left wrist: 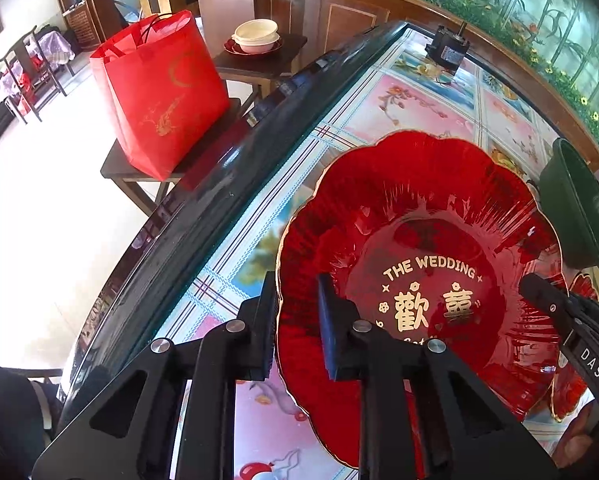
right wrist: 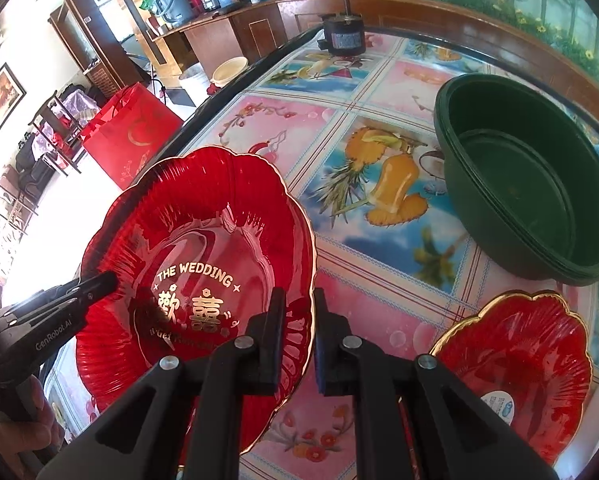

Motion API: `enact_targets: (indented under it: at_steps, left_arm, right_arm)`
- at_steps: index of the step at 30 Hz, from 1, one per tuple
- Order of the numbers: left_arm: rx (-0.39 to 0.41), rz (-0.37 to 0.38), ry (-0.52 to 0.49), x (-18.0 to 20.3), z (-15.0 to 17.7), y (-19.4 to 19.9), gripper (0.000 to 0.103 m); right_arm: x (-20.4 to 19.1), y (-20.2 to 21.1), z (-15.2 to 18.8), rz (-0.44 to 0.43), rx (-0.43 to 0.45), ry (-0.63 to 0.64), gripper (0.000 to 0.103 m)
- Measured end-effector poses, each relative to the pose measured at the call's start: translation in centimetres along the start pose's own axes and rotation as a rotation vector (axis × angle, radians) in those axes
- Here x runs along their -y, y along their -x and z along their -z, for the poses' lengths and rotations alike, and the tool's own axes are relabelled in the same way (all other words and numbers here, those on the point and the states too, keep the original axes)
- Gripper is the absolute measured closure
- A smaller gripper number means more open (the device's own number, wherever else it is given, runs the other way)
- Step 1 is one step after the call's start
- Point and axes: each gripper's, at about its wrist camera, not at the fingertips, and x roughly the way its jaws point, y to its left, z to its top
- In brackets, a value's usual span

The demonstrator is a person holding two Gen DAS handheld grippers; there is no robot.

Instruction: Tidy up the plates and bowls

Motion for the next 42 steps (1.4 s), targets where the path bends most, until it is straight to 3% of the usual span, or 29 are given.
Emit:
enact_targets:
  at_steps: [11,23,31,42]
  left_arm:
    - [0.037,0.020,-0.009,-0.8,1.2,2.8,0.088]
    - [0.055,0.018,-0.035,-3.2,5.3,5.9,0.088]
    - [0.029,-0.002,-0.038,-4.9,8.4,5.6,0.088]
    - [0.071,0.001,-0.028,-6.0,10.1,5.4,0.085]
  right_arm:
    - [-0.6,2.1,1.0,-0.001,0.040,0.009,0.093]
    - [-2.8,3.7,5.4,-0.034,0.018,0.015,0.091]
    - [-4.2,3.1,8.1,-0.045,-0.024,0.034,0.090]
    - [-5.3,2.3,10.4,-0.054,-0.049,0.057,0.087]
